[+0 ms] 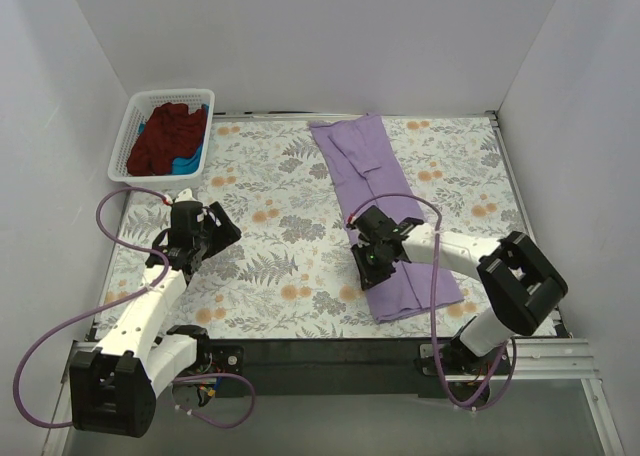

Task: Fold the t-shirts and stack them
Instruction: Fold the tshirt

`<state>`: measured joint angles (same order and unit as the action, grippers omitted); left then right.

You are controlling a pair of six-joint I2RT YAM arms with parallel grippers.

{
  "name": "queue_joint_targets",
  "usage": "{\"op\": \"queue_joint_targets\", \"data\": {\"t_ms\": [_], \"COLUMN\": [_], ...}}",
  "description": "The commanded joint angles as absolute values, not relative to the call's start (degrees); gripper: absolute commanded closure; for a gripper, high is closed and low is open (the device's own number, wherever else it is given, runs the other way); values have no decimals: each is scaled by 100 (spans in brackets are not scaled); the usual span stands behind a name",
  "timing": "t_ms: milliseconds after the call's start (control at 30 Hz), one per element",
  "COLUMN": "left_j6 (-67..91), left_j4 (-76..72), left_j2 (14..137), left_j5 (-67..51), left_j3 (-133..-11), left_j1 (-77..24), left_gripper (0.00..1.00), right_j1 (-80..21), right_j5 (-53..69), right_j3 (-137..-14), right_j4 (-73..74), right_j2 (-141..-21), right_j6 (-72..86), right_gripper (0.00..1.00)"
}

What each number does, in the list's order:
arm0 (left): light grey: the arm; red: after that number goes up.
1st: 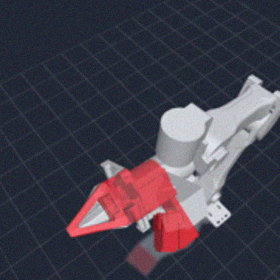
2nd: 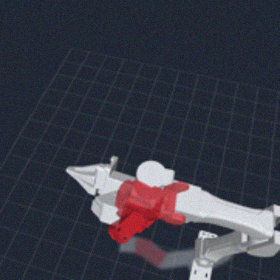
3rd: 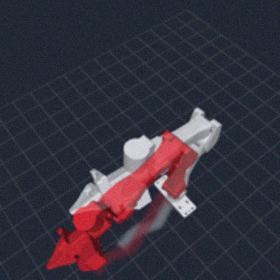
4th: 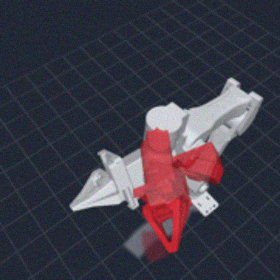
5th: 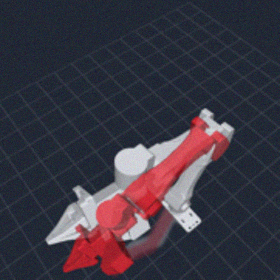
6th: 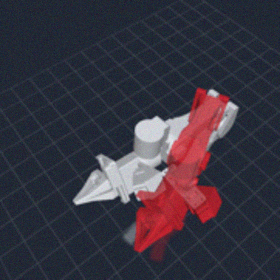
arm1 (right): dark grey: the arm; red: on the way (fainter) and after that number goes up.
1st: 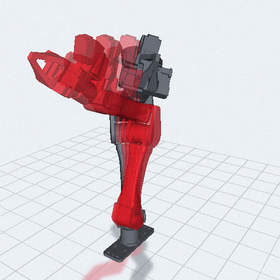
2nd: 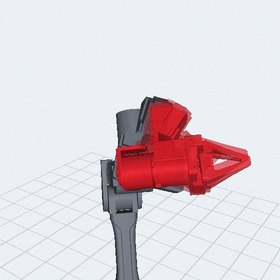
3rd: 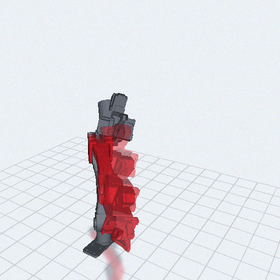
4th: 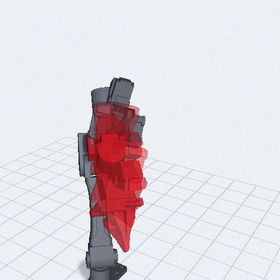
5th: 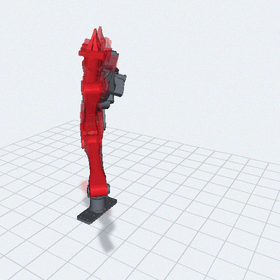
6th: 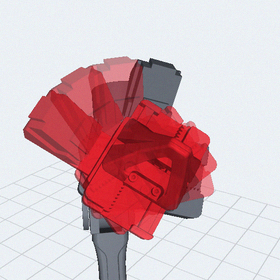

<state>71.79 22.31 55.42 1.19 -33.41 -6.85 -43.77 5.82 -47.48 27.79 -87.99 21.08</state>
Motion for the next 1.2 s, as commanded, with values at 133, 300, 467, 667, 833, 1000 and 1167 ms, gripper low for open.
{"op": "queue_joint_targets", "data": {"t_ms": [133,300,467,667,833,1000,1167], "left_j6": [7119,7084,7005,6952,7435,8260,8753], "left_j4": [2250,2250,2259,2381,3180,4173,4789], "left_j2": [5335,5326,5335,5247,5405,5975,6617], "left_j5": [211,167,36,-684,-729,-246,-457], "left_j3": [-3463,-3463,-3472,-3472,-3988,-4561,-4641], "left_j1": [-668,-668,-668,-703,-1351,-2934,-3900], "left_gripper": [32,32,32,33,33,33,33], "right_j1": [-5281,-5888,-6310,-6328,-6161,-5880,-5739], "right_j5": [966,1388,1442,669,28,-308,-44], "right_j3": [-5632,-6773,-7794,-7893,-6875,-5208,-4018], "right_j4": [2927,2944,3242,3594,3972,4201,4219], "right_j2": [-9975,-10808,-11408,-10707,-9433,-7967,-7024], "right_j6": [2452,2628,2532,2540,2794,3338,3928], "right_gripper": [75,75,71,61,53,46,45]}}
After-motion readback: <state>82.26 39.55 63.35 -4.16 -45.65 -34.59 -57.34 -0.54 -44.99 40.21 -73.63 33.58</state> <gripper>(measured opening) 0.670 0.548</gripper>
